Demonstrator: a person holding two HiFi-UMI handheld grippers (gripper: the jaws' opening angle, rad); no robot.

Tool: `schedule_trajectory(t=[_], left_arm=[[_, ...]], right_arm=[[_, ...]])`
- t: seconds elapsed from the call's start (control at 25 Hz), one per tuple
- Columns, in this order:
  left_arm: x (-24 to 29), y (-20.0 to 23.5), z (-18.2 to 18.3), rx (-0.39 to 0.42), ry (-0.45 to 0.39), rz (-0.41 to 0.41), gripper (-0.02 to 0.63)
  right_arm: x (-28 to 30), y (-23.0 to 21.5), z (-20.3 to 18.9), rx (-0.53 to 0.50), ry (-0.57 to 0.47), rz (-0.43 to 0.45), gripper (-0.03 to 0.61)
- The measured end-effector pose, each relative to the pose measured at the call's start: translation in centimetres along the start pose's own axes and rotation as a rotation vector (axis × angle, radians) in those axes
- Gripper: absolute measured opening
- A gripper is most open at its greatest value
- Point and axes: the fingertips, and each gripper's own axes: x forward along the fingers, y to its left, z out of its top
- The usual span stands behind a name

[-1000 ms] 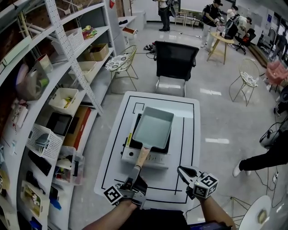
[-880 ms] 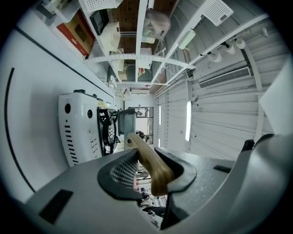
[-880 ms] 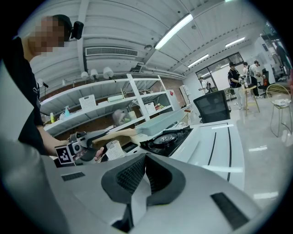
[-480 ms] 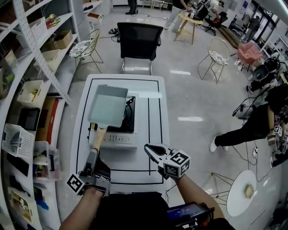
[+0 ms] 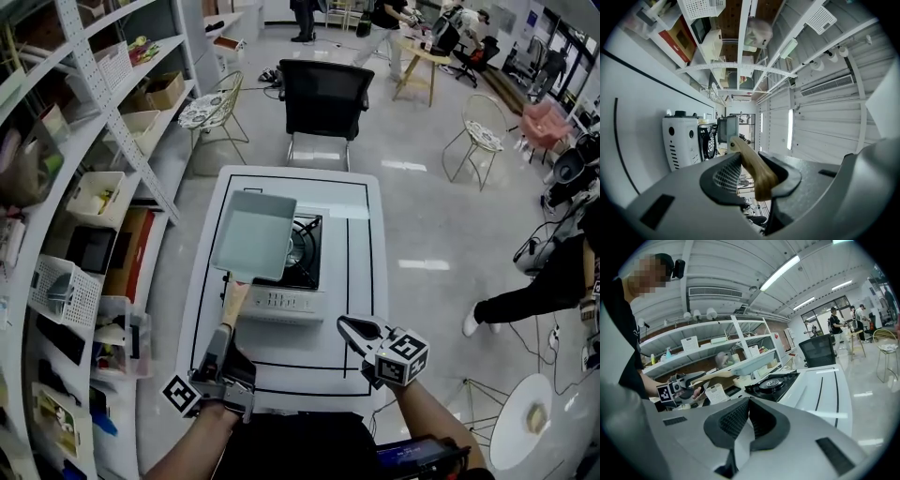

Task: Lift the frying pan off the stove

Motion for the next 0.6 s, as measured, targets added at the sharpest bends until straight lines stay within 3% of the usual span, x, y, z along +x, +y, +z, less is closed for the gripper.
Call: schedule_trajectory(t=[0.6], left_arm=[[-3.2,-1.1,4.0,0.017,-0.062,-0.012,0.117]], right_arm=[[2.1,1.7,0.0,-0.015,0.008,0.02,0.025]])
